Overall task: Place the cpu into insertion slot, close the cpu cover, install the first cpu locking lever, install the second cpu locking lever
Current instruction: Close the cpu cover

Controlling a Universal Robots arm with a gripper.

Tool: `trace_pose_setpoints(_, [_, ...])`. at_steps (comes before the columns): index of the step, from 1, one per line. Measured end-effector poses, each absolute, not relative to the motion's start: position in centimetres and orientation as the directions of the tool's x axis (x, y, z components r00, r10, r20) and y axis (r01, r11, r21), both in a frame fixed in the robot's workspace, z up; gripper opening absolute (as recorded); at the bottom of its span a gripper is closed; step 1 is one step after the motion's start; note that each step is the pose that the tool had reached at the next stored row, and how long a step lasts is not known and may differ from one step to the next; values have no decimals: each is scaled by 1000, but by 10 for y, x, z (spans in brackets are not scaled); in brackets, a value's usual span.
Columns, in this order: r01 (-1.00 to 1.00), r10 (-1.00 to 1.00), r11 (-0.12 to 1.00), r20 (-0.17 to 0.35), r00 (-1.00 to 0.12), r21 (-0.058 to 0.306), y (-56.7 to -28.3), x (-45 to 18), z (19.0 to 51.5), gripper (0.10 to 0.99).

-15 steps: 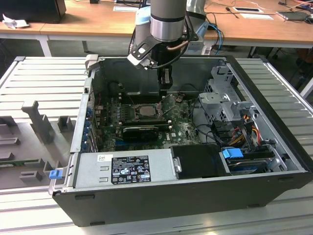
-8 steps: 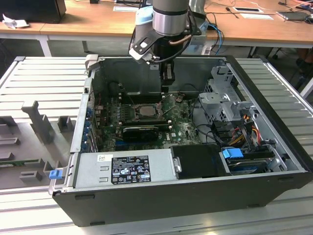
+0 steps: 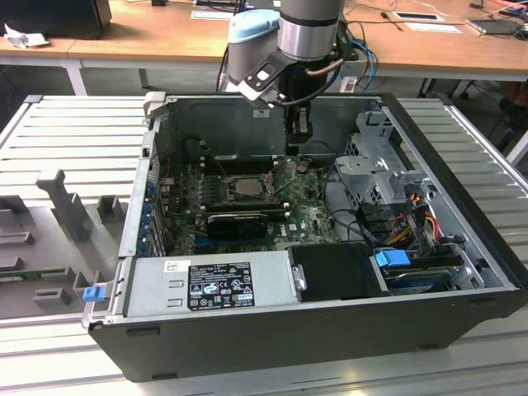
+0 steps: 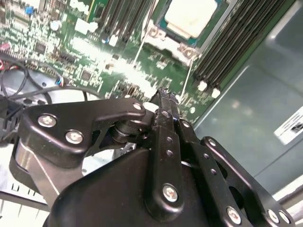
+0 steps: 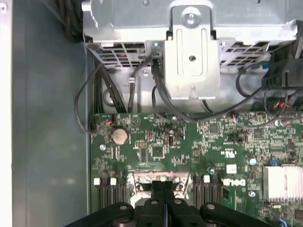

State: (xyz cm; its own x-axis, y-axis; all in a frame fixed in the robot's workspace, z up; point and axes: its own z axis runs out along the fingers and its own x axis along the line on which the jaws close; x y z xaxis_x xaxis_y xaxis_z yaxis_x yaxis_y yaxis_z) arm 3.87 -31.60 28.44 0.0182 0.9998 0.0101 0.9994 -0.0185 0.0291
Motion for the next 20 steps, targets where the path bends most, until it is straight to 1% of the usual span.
trace_pose_setpoints(4, [1000,1000,-12,10,12,17,-316,46,279,106])
trace_pose_setpoints(13, [1000,1000,-3,9,3,20,-318,48,268,106])
trace_pose_setpoints(17, [1000,1000,-1,9,1,7,-318,59,263,106])
trace_pose_setpoints(20, [1000,1000,8,9,-8,5,-318,63,260,106])
